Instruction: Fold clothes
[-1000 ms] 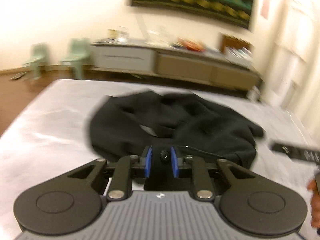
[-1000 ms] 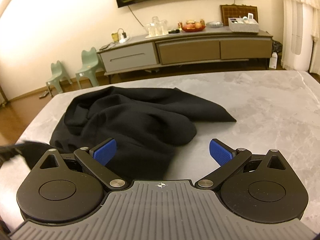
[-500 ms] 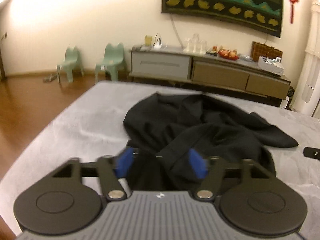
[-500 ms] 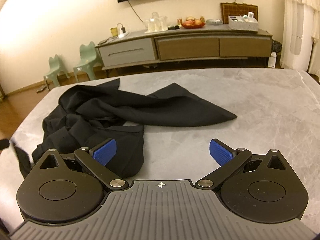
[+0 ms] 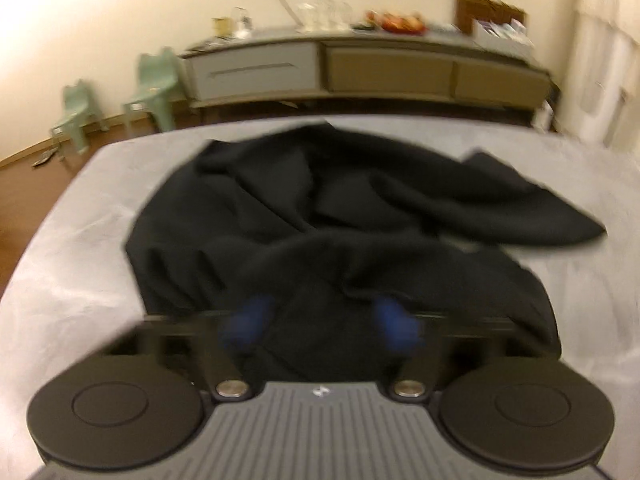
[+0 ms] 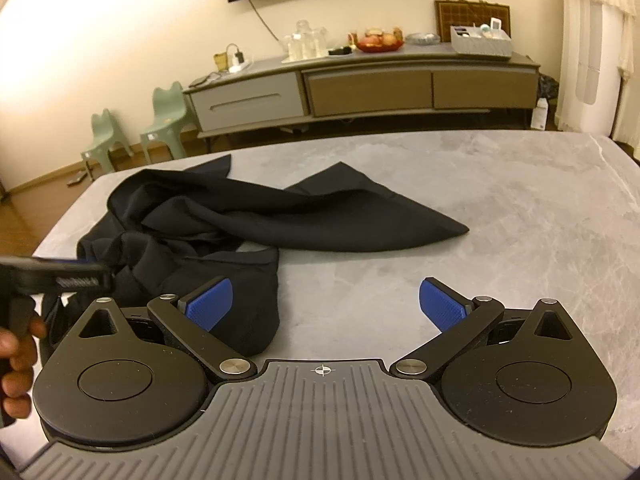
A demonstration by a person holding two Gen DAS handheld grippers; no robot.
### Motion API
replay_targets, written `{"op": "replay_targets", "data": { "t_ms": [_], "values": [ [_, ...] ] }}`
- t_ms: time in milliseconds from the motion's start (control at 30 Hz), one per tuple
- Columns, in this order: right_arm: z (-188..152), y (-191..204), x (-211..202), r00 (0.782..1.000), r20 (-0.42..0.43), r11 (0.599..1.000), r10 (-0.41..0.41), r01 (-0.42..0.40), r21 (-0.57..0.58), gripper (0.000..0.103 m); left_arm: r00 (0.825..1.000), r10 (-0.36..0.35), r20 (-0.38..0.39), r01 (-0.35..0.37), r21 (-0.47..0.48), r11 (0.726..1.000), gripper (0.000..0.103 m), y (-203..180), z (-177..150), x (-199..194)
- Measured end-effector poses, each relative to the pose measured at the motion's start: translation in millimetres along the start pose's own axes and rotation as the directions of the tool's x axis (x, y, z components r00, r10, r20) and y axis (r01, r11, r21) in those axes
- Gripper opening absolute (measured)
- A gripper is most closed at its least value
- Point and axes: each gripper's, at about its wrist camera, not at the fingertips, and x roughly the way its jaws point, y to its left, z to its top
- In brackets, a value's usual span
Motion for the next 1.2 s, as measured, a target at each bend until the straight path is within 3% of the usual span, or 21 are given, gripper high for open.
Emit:
{"op": "replay_targets", "data": {
  "t_ms": [33,100,167,267,367,400,433,500,567,667,700,767,800,833,867,967,1067,1100,1167,1200],
  "values": [
    [0.3,-0.3,1.1,1.000,-0.002,1.000,-0.001,0.001,0.002,0.102,1.000,-0.028,0.013,0.028,0.014,0.999,0.000,-2.4,-6.0,-7.2],
    [0.8,-1.0,4.3,1.000,-0.006,1.000,-0.004,0.004,0.005,0.102,0.990,-0.117,0.080,0.114,0.050,0.992,0.000,-8.3,-25.8,-39.2],
    [0.4,-1.6,8.7,1.000,-0.014,1.000,-0.009,0.009,0.009,0.102,0.969,-0.216,0.116,0.202,0.119,0.972,0.000,-21.0,-54.0,-72.1],
    [-0.4,-0.8,15.5,1.000,-0.027,1.000,-0.015,0.015,0.010,0.102,0.945,-0.316,0.082,0.284,0.266,0.921,0.000,-45.0,-111.7,-109.7],
    [-0.5,1.0,22.4,0.999,-0.035,1.000,-0.003,0.004,0.012,0.102,0.962,-0.242,0.129,0.191,0.320,0.928,0.012,-43.2,-130.3,-123.6],
    [-0.3,1.5,24.8,0.999,-0.036,1.000,0.003,-0.003,0.014,0.102,0.966,-0.202,0.163,0.141,0.323,0.936,0.027,-38.9,-129.1,-126.3],
    [0.9,1.1,27.7,0.999,-0.033,0.999,0.031,-0.030,0.030,0.102,0.967,-0.149,0.207,0.082,0.302,0.950,0.063,-30.7,-119.7,-126.0],
    [4.7,-1.0,39.2,0.992,-0.037,0.990,0.121,-0.118,0.078,0.102,0.958,-0.060,0.282,-0.003,0.220,0.976,0.095,-10.2,-92.9,-117.0],
    [10.4,-2.0,57.3,0.982,-0.053,0.977,0.184,-0.176,0.124,0.101,0.953,-0.031,0.300,-0.021,0.169,0.985,0.098,7.5,-65.9,-96.1],
    [20.4,-3.1,88.0,0.982,-0.057,0.971,0.178,-0.166,0.173,0.101,0.980,-0.025,0.197,-0.006,0.154,0.988,0.099,17.1,-36.7,-40.6],
    [24.3,-1.4,98.3,0.983,-0.064,0.972,0.173,-0.160,0.174,0.101,0.986,-0.019,0.164,-0.006,0.151,0.988,0.099,17.9,-30.7,-21.4],
    [34.9,6.1,116.8,0.985,-0.072,0.977,0.158,-0.146,0.156,0.101,0.994,-0.026,0.109,0.010,0.145,0.989,0.087,18.7,-24.9,11.5],
    [41.7,12.1,124.9,0.986,-0.072,0.981,0.148,-0.137,0.135,0.101,0.994,-0.065,0.083,0.054,0.132,0.990,0.054,23.0,-26.8,19.9],
    [49.7,21.3,132.5,0.987,-0.078,0.986,0.141,-0.133,0.095,0.101,0.992,-0.119,0.053,0.112,0.112,0.987,0.010,27.1,-30.7,26.0],
    [57.8,30.7,140.1,0.987,-0.083,0.990,0.134,-0.130,0.054,0.101,0.986,-0.165,0.030,0.161,0.100,0.982,0.002,28.7,-34.9,28.9],
    [78.5,65.4,161.7,0.987,-0.113,0.985,0.111,-0.124,-0.122,0.102,0.964,-0.266,0.013,0.258,0.213,0.942,0.000,19.1,-56.1,-0.3],
    [90.8,104.7,184.7,0.979,-0.177,0.918,0.105,-0.164,-0.360,0.102,0.942,-0.337,0.007,0.315,0.332,0.889,0.000,16.9,-78.2,-36.3],
    [88.6,117.7,195.1,0.976,-0.201,0.884,0.087,-0.169,-0.435,0.102,0.937,-0.350,0.012,0.326,0.338,0.883,0.000,21.2,-81.5,-42.1],
    [82.3,134.4,216.3,0.969,-0.242,0.831,0.056,-0.179,-0.526,0.090,0.931,-0.363,0.025,0.340,0.295,0.893,0.000,35.0,-86.0,-42.3],
    [79.2,142.6,226.9,0.964,-0.261,0.802,0.039,-0.186,-0.568,0.058,0.934,-0.357,0.029,0.336,0.274,0.901,0.000,41.2,-86.1,-40.7]
  ]
}}
